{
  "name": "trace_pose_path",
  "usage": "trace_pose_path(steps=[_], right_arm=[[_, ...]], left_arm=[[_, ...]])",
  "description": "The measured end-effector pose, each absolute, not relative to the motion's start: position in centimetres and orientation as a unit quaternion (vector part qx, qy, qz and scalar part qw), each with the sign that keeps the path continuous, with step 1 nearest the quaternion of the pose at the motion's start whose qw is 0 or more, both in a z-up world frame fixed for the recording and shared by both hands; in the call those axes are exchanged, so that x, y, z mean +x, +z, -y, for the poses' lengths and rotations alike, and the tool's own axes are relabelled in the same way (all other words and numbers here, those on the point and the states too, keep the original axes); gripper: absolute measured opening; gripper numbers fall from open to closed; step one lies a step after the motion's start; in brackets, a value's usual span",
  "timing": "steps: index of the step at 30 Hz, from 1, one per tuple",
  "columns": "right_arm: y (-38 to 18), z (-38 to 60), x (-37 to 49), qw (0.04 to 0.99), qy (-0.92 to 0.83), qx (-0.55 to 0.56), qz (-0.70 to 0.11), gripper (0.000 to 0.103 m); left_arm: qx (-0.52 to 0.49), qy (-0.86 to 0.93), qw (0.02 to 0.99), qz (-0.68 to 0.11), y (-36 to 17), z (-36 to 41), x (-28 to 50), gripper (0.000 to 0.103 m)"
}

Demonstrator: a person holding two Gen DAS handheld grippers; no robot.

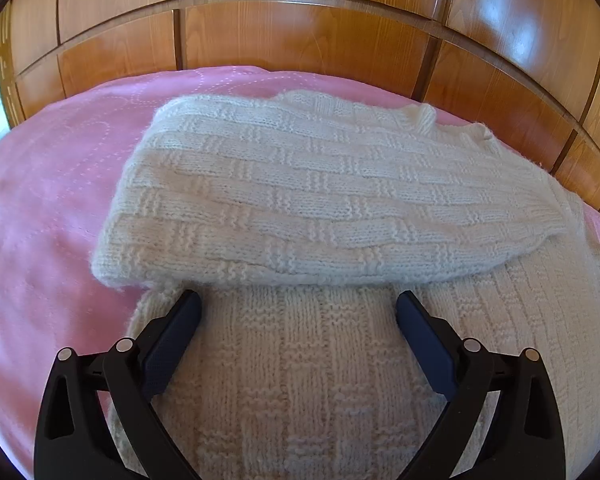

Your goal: Fold small clothes

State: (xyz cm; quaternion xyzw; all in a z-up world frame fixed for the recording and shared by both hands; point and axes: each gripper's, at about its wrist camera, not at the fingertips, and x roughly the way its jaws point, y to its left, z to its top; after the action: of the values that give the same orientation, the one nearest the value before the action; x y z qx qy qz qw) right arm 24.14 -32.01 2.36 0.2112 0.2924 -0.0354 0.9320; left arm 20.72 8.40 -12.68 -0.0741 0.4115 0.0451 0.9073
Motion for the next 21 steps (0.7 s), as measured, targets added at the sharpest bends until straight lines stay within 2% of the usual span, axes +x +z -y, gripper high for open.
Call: trace_pose_path(steps=[5,7,8,9,10,12,14,15,18,21], right_arm=[[-1.4,22.9,25.7,0.928,0.052,0.126,-0.348,0.007],[-3.6,21.0,26.1,0.915,0.077,0.111,-0.379,0.015],[-5.4,19.8,26.1,0.902,0.09,0.098,-0.41,0.023],[-6.4,19.3,25.8,0.896,0.09,0.088,-0.426,0.054],[-7.3,18.8,25.3,0.892,0.084,0.075,-0.438,0.069],[-8.3,19.1,24.6,0.898,0.074,0.054,-0.431,0.068],[-7.3,20.4,22.7,0.915,0.058,0.063,-0.394,0.082],[-6.6,21.3,21.6,0.927,0.032,0.074,-0.365,0.099],[-5.4,25.3,18.7,0.942,-0.084,0.117,-0.303,0.101],[-6.6,28.0,18.1,0.92,-0.188,0.135,-0.316,0.101]], left_arm=[[-0.074,0.045,0.907,-0.412,-12.7,-8.4,20.7,0.096],[-0.074,0.045,0.907,-0.411,-12.7,-8.4,20.8,0.096],[-0.074,0.045,0.907,-0.411,-12.7,-8.4,20.8,0.097],[-0.074,0.046,0.907,-0.411,-12.7,-8.4,20.8,0.097],[-0.073,0.046,0.907,-0.411,-12.7,-8.4,20.8,0.097],[-0.073,0.046,0.907,-0.411,-12.7,-8.4,20.8,0.097],[-0.072,0.046,0.907,-0.412,-12.7,-8.4,20.8,0.097],[-0.072,0.047,0.907,-0.412,-12.7,-8.3,20.8,0.097],[-0.07,0.048,0.907,-0.414,-12.7,-8.2,20.9,0.097],[-0.068,0.05,0.905,-0.416,-12.4,-8.1,21.0,0.097]])
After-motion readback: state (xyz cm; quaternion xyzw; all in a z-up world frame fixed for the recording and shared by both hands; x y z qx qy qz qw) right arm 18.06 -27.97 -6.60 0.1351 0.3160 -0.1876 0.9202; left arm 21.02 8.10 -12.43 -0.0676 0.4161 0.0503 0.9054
